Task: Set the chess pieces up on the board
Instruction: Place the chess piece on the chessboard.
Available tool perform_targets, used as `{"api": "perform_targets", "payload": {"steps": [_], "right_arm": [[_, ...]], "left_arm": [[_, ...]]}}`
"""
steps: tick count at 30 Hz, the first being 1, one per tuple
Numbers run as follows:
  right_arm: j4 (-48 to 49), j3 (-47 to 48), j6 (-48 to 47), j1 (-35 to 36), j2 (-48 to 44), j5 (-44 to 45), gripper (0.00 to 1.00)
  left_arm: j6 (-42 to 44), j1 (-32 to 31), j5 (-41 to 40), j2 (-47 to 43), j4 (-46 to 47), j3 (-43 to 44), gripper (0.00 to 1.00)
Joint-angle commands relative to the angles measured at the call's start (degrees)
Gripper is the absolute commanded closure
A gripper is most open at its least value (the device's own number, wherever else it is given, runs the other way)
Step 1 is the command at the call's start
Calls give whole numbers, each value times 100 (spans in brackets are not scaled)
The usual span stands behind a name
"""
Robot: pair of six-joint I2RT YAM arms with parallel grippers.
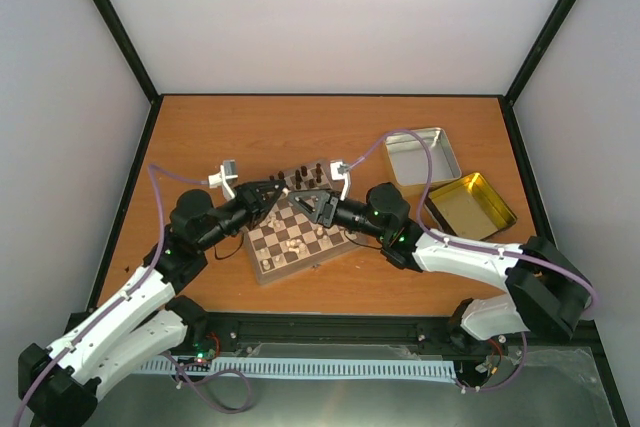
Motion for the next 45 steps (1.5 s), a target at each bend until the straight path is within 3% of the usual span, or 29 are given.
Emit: {"api": "perform_targets", "payload": {"steps": [1, 5, 10, 14, 16, 17, 19, 24, 27, 32, 36, 38, 45], "right_arm": [[515, -52, 265, 55, 21, -5, 63], [493, -101, 308, 57, -22, 25, 65], [245, -35, 391, 57, -20, 196, 81], [-389, 82, 336, 57, -107, 409, 87], [-718, 130, 233, 53, -215, 516, 88], [-964, 182, 153, 42, -278, 568, 88], [-1912, 464, -199, 8, -418, 619, 88], [-4851, 1429, -1245, -141, -529, 952, 88], [-6712, 2158, -1895, -286, -229, 971, 86], [-8931, 3203, -2828, -303, 331, 967, 86], [-10109, 3643, -3254, -294, 732, 632, 88], [-10479, 3820, -3265, -287, 944, 537, 88], [-10900, 4366, -3260, -134, 1963, 349, 88]], "left_arm": [[-365, 21, 2, -84, 335, 20, 89], [-491, 21, 1, -66, 458, -71, 88], [-490, 22, 13, 16, 520, -118, 84], [-406, 21, -99, -2, 445, -198, 77], [-233, 21, -246, -24, 260, -228, 71], [-87, 21, -372, -56, 40, -209, 61], [338, 21, -746, -148, -641, -120, 47], [1868, 24, -2086, -519, -2456, 401, 26], [2711, 21, -2696, -716, -3384, 826, 19], [3861, 21, -3097, -1028, -4401, 1382, 10], [4086, 24, -3289, -1305, -4890, 1481, 5], [4255, 22, -2962, -1493, -4784, 1448, 5], [4524, 21, -3220, -1778, -4403, 1258, 5]]}}
